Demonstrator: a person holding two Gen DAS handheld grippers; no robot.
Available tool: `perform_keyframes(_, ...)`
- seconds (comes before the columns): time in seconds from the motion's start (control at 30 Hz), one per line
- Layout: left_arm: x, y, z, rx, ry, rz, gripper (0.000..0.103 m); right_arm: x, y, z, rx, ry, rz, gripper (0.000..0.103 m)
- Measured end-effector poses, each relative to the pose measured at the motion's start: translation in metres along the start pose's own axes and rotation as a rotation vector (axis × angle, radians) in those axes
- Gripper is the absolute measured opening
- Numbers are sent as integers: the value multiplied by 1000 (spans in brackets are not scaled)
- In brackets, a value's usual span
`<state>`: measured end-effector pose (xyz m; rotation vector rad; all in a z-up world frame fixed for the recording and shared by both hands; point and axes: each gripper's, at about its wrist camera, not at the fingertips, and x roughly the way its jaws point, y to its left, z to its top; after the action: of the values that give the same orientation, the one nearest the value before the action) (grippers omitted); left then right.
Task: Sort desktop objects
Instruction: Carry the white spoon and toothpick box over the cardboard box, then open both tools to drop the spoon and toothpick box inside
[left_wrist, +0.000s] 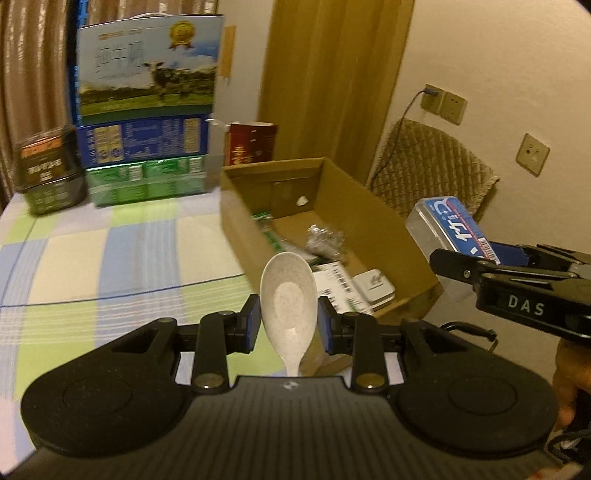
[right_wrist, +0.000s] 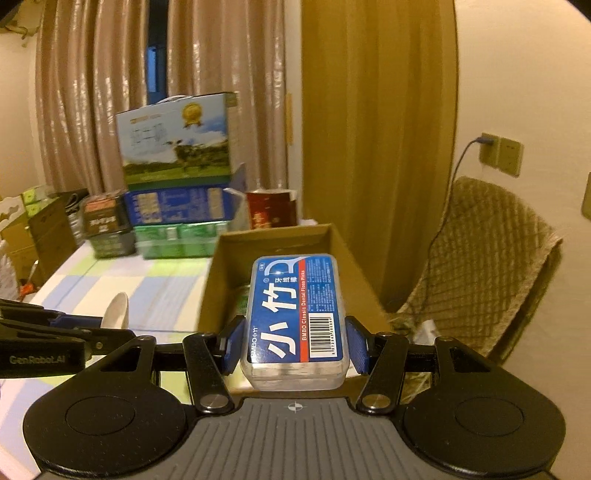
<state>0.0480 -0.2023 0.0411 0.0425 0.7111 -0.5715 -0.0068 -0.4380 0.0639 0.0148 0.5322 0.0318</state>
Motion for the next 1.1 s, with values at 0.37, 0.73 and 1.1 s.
perform_keyframes(0.37,39,-38,37,-16,-6,-60,27,23,-40,13,-1,17,-15,53)
perform_keyframes(0.73,76,-45,64,-57,12,-79,27,58,-52,20,-5,46,-1,53)
perform_keyframes(1.1,110,-31,82,-137,23,-93,27,87,-56,28,-18,60,1,53)
